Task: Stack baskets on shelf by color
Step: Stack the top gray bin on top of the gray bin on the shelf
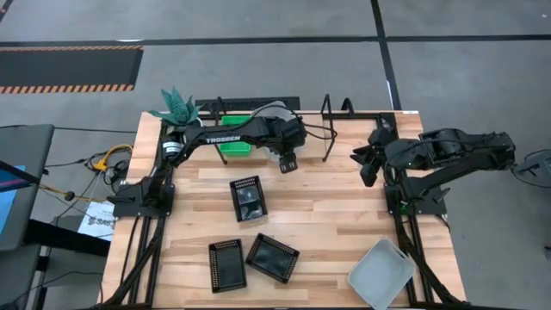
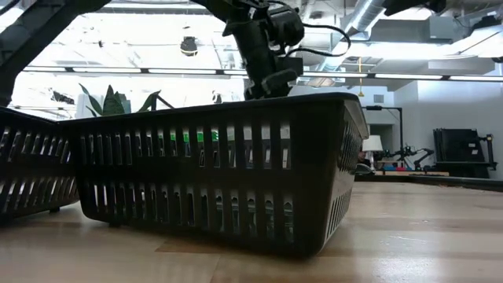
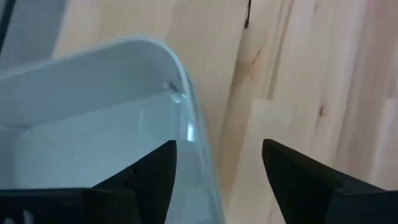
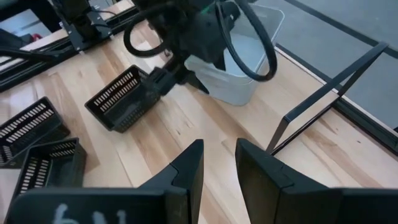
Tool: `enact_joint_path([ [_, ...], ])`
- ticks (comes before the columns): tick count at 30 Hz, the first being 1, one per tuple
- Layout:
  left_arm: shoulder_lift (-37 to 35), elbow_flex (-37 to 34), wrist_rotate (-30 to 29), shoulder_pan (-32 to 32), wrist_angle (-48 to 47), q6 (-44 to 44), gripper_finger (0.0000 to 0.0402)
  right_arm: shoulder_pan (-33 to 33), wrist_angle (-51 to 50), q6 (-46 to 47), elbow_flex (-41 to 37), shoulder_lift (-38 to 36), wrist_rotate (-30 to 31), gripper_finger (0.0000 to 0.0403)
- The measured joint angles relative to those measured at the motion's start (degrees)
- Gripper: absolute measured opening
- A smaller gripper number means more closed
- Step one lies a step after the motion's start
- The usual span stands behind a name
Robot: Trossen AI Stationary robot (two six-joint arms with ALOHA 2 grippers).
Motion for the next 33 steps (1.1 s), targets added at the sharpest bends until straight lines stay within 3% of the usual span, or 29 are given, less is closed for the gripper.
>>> enact_joint_path([
  [5,0.6,0.2,-0.2,0.0,0.0,1.7,0.018,0.3,-0.9,1.0,0.0,0.0,-0.2,0.0118],
  [13,0.7,0.2,1.6,0.2,-1.0,6.6,0.0013,0.2,-1.4,1.0,0.0,0.0,-0.2,0.0118],
  [19,0.7,0.9,2.3,-0.2,-4.5,12.2,0.0004,0.2,-2.3,1.0,0.0,0.0,-0.1,0.0118],
  [33,0.6,1.6,0.9,0.7,-11.5,7.6,0.0,0.2,-2.4,1.1,0.0,0.0,0.0,0.0118],
])
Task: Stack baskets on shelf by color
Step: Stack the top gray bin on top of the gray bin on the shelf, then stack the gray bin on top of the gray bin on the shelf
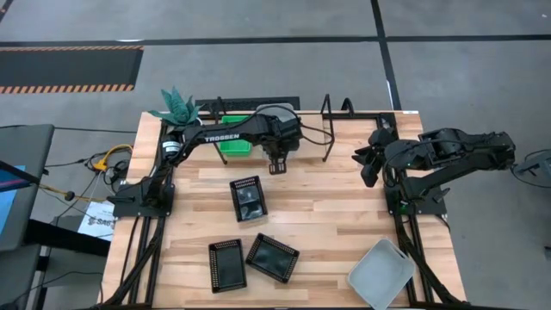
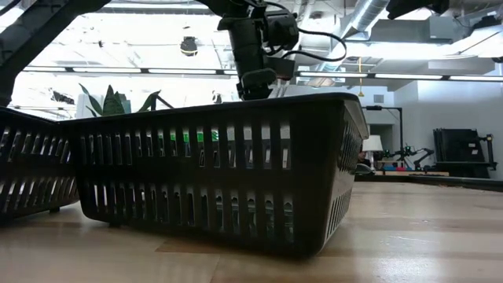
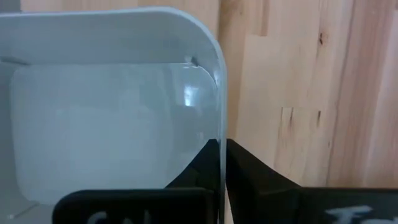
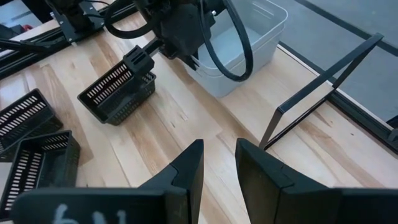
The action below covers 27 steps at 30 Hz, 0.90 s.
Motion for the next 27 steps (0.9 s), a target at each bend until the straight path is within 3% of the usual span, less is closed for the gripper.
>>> enact_joint_path([
  [6,0.0,0.0,-1.1,0.1,-0.1,-2.0,0.0004,0.0,0.0,0.0,0.0,0.0,-0.6,0.0118],
  [11,0.5,-0.3,-1.8,0.1,-2.1,-0.6,0.003,0.0,0.0,0.0,0.0,0.0,-0.9,0.0118],
  [27,-0.4,0.6,-2.9,0.2,-6.6,-1.4,0.0174,0.0,0.0,-0.1,0.0,0.0,-1.2,0.0118],
])
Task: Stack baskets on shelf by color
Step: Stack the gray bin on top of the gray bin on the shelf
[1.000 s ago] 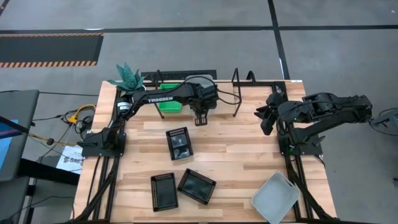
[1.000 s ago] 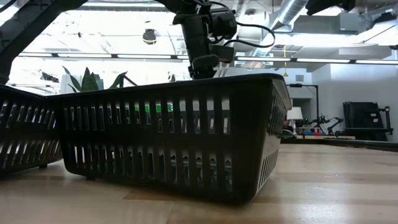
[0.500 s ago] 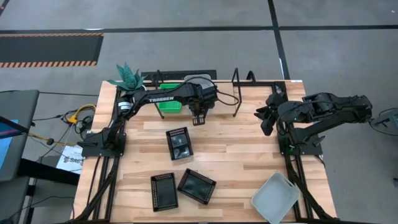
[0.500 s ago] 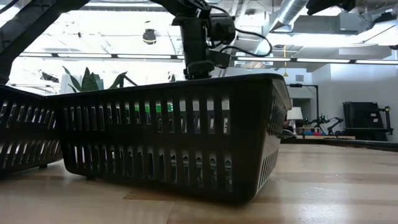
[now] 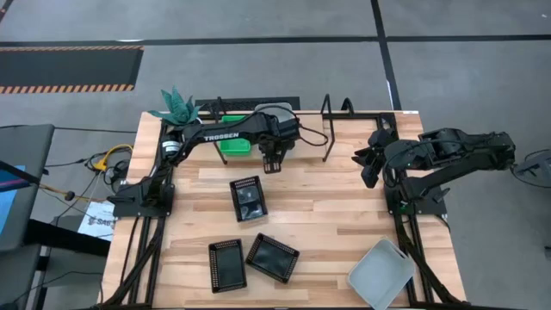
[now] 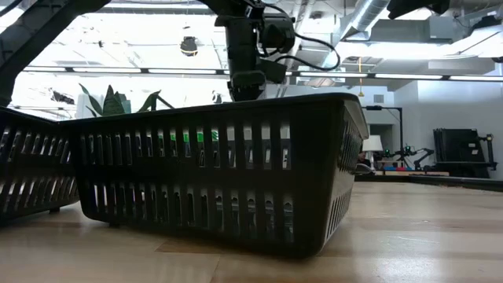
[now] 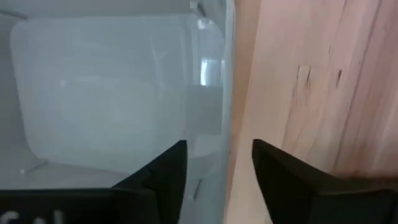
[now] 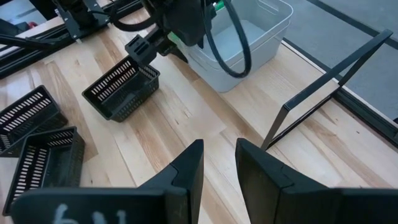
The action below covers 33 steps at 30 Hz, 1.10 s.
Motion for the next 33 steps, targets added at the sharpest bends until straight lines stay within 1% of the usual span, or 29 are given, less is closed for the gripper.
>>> enact_joint_path([
  [3,-0.1,1.4,-0.2,0.0,0.0,-0.5,0.0199,0.0,0.0,0.0,0.0,0.0,0.0,0.0118],
  [7,-0.1,5.5,-0.8,-0.1,-1.9,-1.9,0.0217,0.0,0.0,0.0,0.0,0.0,0.0,0.0118],
  [10,-0.1,10.9,-0.5,-0.6,-5.2,-3.2,0.022,0.0,0.0,0.0,0.0,0.0,0.0,0.0118],
  [13,-0.2,18.0,1.5,-1.7,-7.3,-5.6,0.022,0.0,0.0,0.1,0.0,0.0,-0.3,0.0118],
  [15,-0.2,22.3,4.2,-2.7,-7.4,-7.8,0.022,0.0,-0.5,1.3,0.0,0.0,-1.8,0.0118],
  [16,-0.5,22.9,5.7,-3.4,-6.0,-8.8,0.022,0.0,-1.5,2.2,0.0,0.0,-3.3,0.0118],
  [18,-3.0,20.8,8.2,-4.9,-2.0,-10.8,0.022,0.6,-4.7,5.0,-0.1,0.0,-7.4,0.0118],
  [20,-4.6,20.4,8.4,-6.5,0.0,-13.3,0.022,2.0,-7.0,8.1,-1.3,-0.1,-12.6,0.0118],
  [23,-6.2,20.7,8.4,-8.6,0.4,-17.2,0.022,5.8,-7.9,12.4,-4.5,0.0,-20.4,0.0118],
  [25,-6.9,20.9,7.4,-10.1,1.0,-19.3,0.022,9.7,-7.8,15.3,-7.1,-0.1,-23.7,0.0118],
  [29,-9.1,21.1,5.9,-13.1,2.8,-21.1,0.022,20.0,-3.2,23.5,-13.7,0.4,-26.0,0.0118],
  [31,-9.8,21.1,5.4,-14.5,2.5,-21.1,0.022,25.4,2.2,28.6,-17.2,1.0,-27.3,0.0118],
  [33,-10.5,21.1,4.7,-15.7,2.2,-21.6,0.022,30.4,9.7,33.4,-20.2,2.3,-27.4,0.0118],
])
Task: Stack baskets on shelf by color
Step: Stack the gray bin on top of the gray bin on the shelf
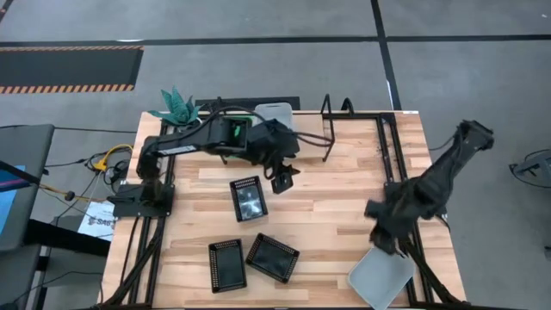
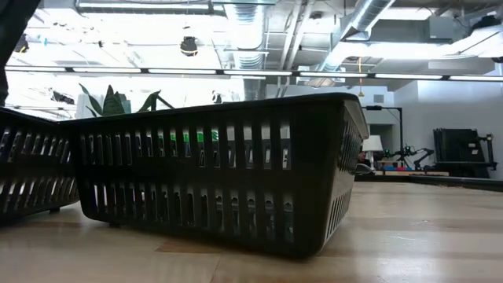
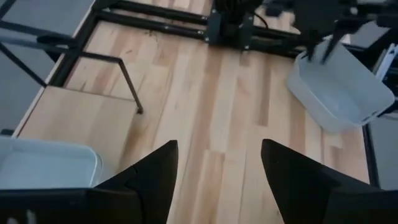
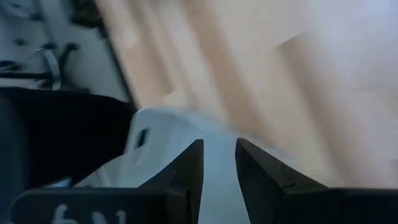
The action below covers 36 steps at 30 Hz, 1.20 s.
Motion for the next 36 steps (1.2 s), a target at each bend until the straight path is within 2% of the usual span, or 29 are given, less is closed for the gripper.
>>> enact_joint_path([
  [5,-2.0,0.0,-0.7,-2.4,-0.5,-1.7,0.022,7.9,13.3,9.1,-3.9,5.9,0.3,0.0118],
  [8,-2.9,0.0,-0.6,-4.1,-1.8,-3.7,0.022,9.8,13.3,12.3,-4.1,11.2,-1.2,0.0118],
  [14,-4.6,0.0,-1.9,-7.6,-4.9,-6.4,0.022,10.2,12.4,12.7,-4.1,20.4,-12.1,0.0118],
  [17,-5.3,0.0,-3.9,-9.0,-5.6,-6.5,0.022,8.7,12.4,11.3,-4.1,24.2,-13.2,0.0118],
  [21,-5.9,0.0,-6.5,-10.0,-6.7,-7.7,0.022,3.0,12.4,2.8,-4.0,29.1,-11.7,0.0118],
  [26,-5.9,0.0,-6.9,-10.8,-8.8,-9.7,0.022,-9.3,13.5,-11.4,-4.0,33.6,-9.7,0.0118],
  [31,-5.8,0.0,-7.7,-11.3,-9.7,-11.3,0.022,-22.6,16.0,-23.4,-3.5,34.6,-6.4,0.0118],
  [36,-5.8,0.0,-9.4,-11.6,-9.7,-11.7,0.022,-33.8,21.2,-31.0,-0.3,34.1,-3.6,0.0118],
])
